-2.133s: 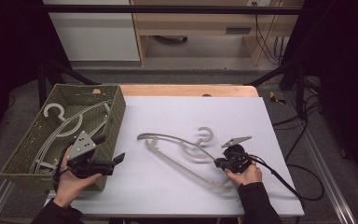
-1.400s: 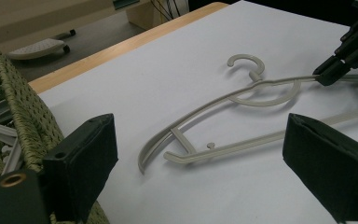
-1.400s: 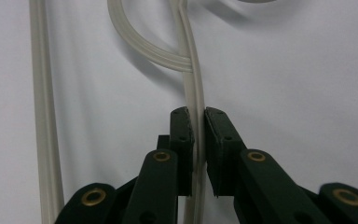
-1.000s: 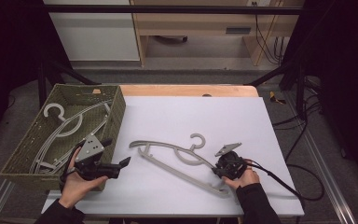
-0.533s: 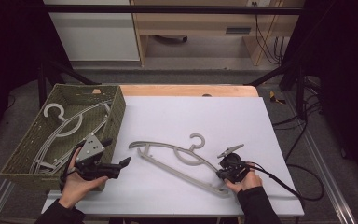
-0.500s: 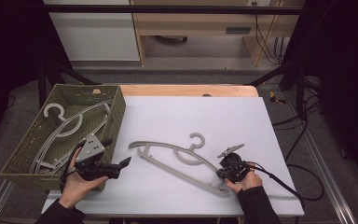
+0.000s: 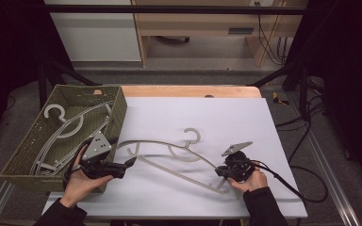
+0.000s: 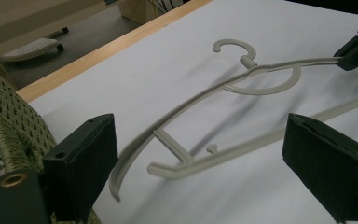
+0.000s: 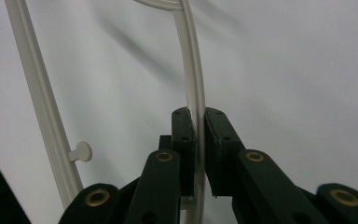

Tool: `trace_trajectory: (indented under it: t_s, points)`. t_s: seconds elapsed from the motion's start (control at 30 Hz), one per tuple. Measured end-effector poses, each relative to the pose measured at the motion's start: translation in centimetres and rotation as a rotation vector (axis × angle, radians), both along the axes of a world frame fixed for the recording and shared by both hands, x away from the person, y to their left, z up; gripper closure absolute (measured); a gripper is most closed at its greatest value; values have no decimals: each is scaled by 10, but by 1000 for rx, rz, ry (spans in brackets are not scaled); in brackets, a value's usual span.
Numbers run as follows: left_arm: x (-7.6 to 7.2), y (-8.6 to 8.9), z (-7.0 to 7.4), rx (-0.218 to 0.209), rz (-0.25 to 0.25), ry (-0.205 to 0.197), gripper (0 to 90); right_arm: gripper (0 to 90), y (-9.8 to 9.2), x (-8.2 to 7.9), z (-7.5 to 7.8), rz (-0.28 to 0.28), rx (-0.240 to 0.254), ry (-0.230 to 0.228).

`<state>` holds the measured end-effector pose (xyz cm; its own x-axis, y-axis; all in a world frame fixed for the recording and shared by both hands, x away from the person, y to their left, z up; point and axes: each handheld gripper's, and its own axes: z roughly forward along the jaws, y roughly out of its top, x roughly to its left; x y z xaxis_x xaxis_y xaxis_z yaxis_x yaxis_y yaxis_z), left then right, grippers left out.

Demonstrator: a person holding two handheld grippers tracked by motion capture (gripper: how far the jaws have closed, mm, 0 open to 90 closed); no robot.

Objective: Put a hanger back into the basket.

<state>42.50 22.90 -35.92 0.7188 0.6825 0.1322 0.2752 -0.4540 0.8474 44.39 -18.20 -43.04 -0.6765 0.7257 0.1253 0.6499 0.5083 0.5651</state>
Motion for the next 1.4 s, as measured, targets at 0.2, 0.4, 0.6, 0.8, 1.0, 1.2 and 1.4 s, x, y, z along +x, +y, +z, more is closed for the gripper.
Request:
trace_trajectory:
  t_s: [0.2,0.4,0.6,0.8,1.0,1.2,1.4]
  points:
    - [12,-13,8,88,-53,64,112,834,7,-5,11,92,1,-36]
    - [24,-28,7,202,-121,141,173,834,11,-11,19,139,17,-58]
    - [32,-39,0,314,-154,175,299,834,13,-15,23,172,15,-56]
    - [41,-48,-9,407,-195,235,447,833,15,-17,24,208,7,-59]
    - [42,-52,-15,472,-210,259,572,833,17,-19,25,223,7,-62]
    - [40,-53,-17,488,-216,267,709,832,18,-19,25,235,14,-65]
    - [35,-53,-18,492,-224,277,746,829,18,-18,24,258,5,-69]
